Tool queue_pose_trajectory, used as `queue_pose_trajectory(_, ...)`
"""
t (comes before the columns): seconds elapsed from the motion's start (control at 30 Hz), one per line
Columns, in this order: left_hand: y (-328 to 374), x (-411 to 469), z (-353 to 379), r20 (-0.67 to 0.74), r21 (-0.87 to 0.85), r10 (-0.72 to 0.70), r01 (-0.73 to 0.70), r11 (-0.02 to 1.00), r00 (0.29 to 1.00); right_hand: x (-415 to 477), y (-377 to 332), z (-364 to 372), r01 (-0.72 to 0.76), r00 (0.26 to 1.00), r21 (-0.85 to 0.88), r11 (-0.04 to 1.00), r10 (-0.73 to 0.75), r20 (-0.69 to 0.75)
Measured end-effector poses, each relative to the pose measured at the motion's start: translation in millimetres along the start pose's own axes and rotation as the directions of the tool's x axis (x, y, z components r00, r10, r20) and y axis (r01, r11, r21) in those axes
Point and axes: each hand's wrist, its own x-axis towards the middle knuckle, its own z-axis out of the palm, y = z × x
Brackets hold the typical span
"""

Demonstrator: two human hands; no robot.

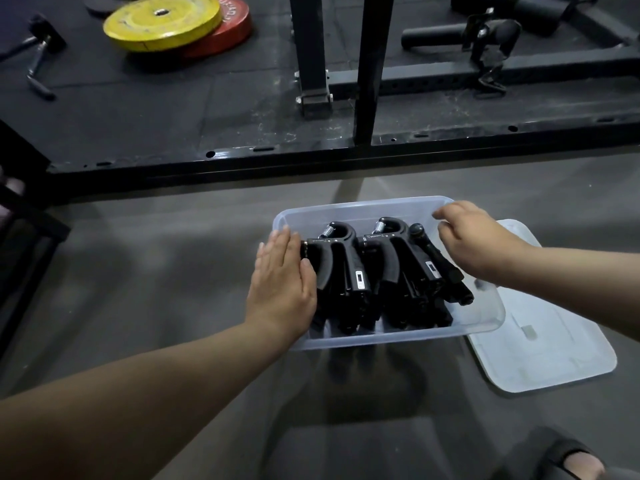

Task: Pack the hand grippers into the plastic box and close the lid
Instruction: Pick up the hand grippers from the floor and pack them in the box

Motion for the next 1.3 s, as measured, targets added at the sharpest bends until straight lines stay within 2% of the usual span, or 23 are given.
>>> queue_pose_trajectory(0.4, 4.5, -4.6, -1.3, 0.042, -0.123, -0.066, 0.071, 0.99, 0.997, -8.3, 29.3, -2.2, 0.186, 0.976, -0.003, 0.983, -0.184, 0.113)
queue_pose_trajectory(0.63, 11.0, -11.7, -3.4, 0.056, -0.109, -0.134, 0.139, 0.984, 0.989, -21.5, 47.8, -0.7, 0.283, 0.956, 0.025, 0.959, -0.284, 0.071)
queue_pose_trajectory(0.8, 19.8, -25.0, -7.9, 0.088, -0.036, -0.158, 0.162, 0.986, 0.983, -52.5, 65.5, -29.0, 0.219, 0.973, -0.009, 0.976, -0.217, 0.08)
queue_pose_trajectory(0.9, 26.9, -27.6, -12.9, 0.113, -0.01, -0.158, 0.16, 0.987, 0.981, -75.3, 86.9, -41.1, 0.15, 0.97, -0.094, 0.984, -0.129, 0.205)
queue_pose_trajectory(1.03, 27.4, -31.7, -11.9, 0.151, -0.018, -0.133, 0.137, 0.99, 0.98, -97.9, 127.1, -15.3, 0.023, 0.933, -0.247, 0.969, 0.068, 0.353)
queue_pose_trajectory(1.17, 21.5, -37.5, -6.7, 0.134, -0.009, -0.121, 0.123, 0.992, 0.984, -118.7, 157.0, 25.5, 0.071, 0.844, -0.371, 0.926, 0.143, 0.518)
queue_pose_trajectory(1.3, 20.1, -36.9, -3.3, 0.075, -0.001, -0.141, 0.142, 0.99, 0.987, -122.8, 159.1, 48.8, 0.172, 0.841, -0.414, 0.894, 0.086, 0.534)
